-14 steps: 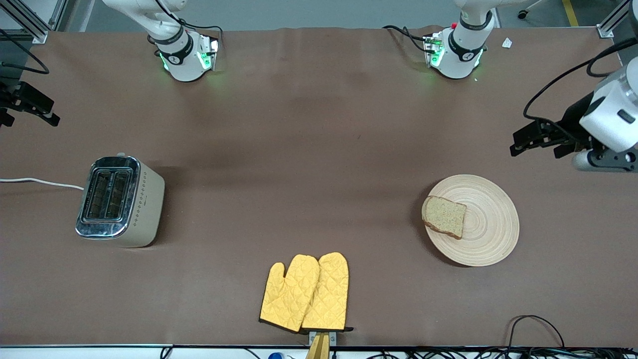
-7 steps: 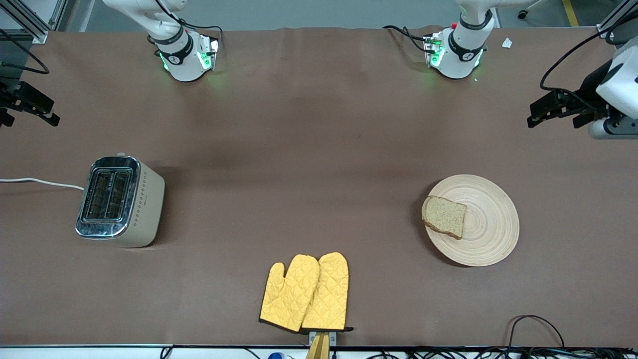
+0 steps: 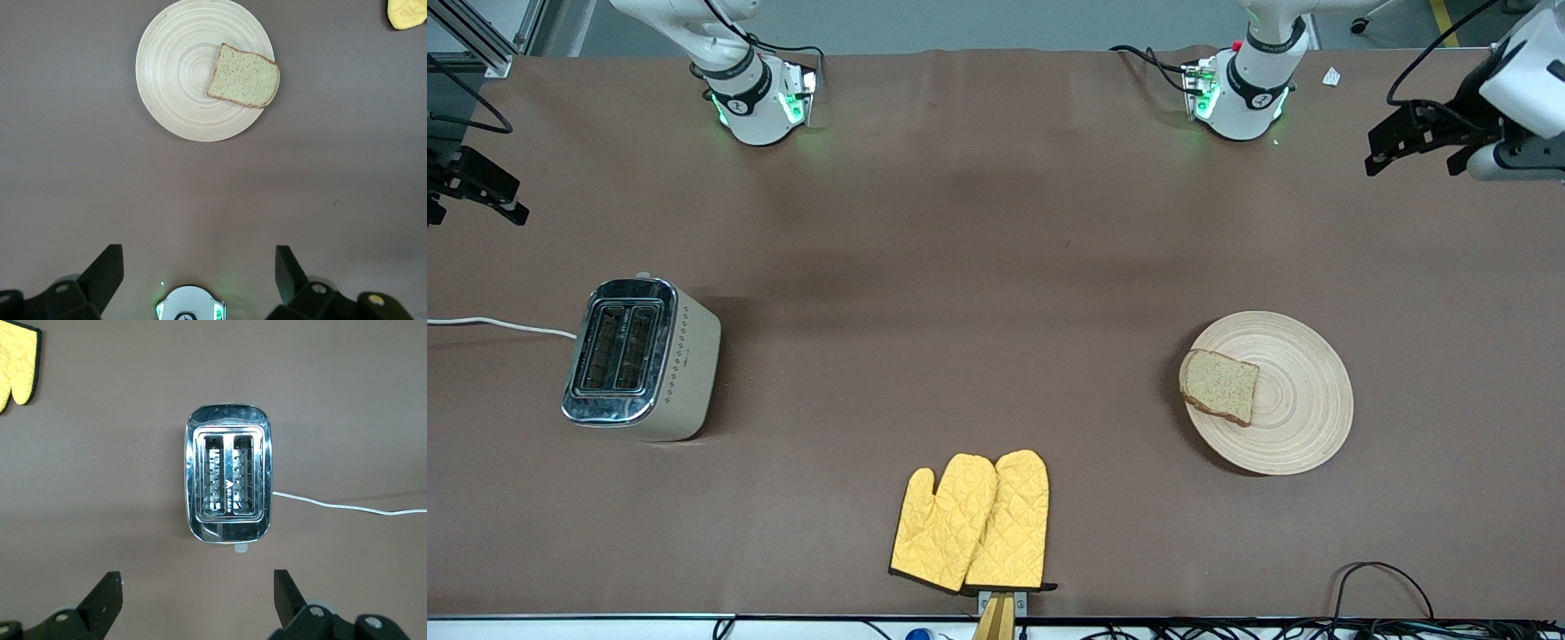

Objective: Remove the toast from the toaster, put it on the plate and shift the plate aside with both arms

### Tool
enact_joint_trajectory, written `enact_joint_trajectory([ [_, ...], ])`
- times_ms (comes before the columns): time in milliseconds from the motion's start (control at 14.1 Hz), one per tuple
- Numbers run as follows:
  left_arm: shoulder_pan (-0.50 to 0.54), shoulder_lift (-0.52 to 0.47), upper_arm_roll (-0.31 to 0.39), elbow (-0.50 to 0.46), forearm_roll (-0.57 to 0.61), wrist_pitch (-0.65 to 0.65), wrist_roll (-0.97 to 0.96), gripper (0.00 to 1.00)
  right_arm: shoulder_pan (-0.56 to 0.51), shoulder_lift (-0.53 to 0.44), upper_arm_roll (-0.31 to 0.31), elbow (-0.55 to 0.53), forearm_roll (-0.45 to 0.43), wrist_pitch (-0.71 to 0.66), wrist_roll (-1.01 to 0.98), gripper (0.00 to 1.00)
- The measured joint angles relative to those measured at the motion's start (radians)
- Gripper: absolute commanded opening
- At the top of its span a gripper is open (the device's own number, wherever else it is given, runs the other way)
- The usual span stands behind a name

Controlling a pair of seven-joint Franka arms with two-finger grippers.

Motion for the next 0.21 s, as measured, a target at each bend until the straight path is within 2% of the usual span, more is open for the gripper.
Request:
enact_joint_trajectory([
  [212,-0.008,-0.012,-0.001,-0.007,0.05,0.013,0.004,1.0,0.0,0.0,0.001,0.0,-0.004,0.0,-0.001,1.0],
])
